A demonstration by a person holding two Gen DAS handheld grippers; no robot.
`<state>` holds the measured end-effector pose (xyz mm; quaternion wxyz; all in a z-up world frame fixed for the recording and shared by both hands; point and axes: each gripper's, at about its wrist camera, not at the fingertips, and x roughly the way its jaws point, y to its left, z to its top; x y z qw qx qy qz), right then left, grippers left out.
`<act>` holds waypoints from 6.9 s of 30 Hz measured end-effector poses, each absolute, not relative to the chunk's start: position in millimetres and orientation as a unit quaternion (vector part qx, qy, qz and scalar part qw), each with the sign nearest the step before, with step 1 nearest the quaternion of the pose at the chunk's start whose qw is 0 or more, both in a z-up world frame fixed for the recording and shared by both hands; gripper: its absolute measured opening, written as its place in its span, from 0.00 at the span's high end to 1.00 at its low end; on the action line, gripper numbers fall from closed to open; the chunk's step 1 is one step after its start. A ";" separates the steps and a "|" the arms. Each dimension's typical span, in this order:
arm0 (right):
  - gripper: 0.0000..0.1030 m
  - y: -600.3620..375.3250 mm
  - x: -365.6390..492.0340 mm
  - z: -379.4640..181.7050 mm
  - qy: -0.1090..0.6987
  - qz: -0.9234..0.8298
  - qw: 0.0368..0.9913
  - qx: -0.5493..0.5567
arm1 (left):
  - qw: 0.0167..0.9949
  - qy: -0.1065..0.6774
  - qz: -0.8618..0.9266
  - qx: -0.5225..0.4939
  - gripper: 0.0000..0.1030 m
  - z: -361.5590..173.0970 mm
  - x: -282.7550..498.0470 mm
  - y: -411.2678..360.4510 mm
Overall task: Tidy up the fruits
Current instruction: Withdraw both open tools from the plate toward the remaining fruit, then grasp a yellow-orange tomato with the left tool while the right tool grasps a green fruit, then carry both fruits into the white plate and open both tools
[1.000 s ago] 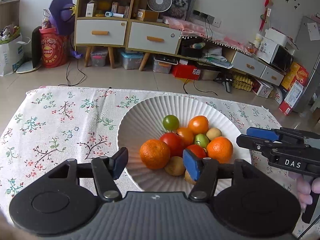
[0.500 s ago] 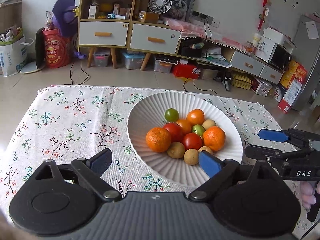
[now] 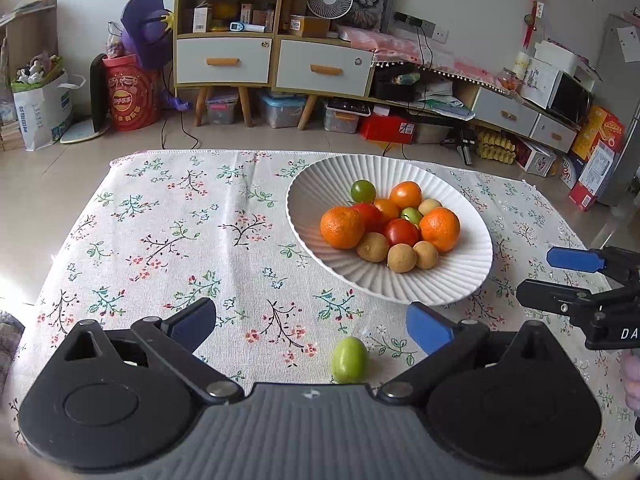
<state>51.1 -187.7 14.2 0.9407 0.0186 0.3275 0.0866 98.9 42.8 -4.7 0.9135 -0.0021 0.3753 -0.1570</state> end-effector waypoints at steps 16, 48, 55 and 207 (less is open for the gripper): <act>0.07 -183.8 19.9 -5.1 0.327 0.047 0.944 0.024 | 0.906 0.391 -0.153 0.055 0.03 -34.5 59.3 54.8; 0.06 -177.6 -1.8 -45.9 0.353 0.005 0.935 0.025 | 0.933 0.335 -0.119 0.046 0.20 -65.6 42.7 22.8; 0.09 -142.6 13.9 -41.6 0.341 0.057 0.938 0.012 | 0.944 0.321 -0.043 0.055 0.20 -62.9 13.6 46.2; 0.18 -225.7 40.1 2.1 0.372 -0.022 0.920 0.123 | 0.891 0.430 -0.144 -0.035 0.08 -18.0 81.4 -17.9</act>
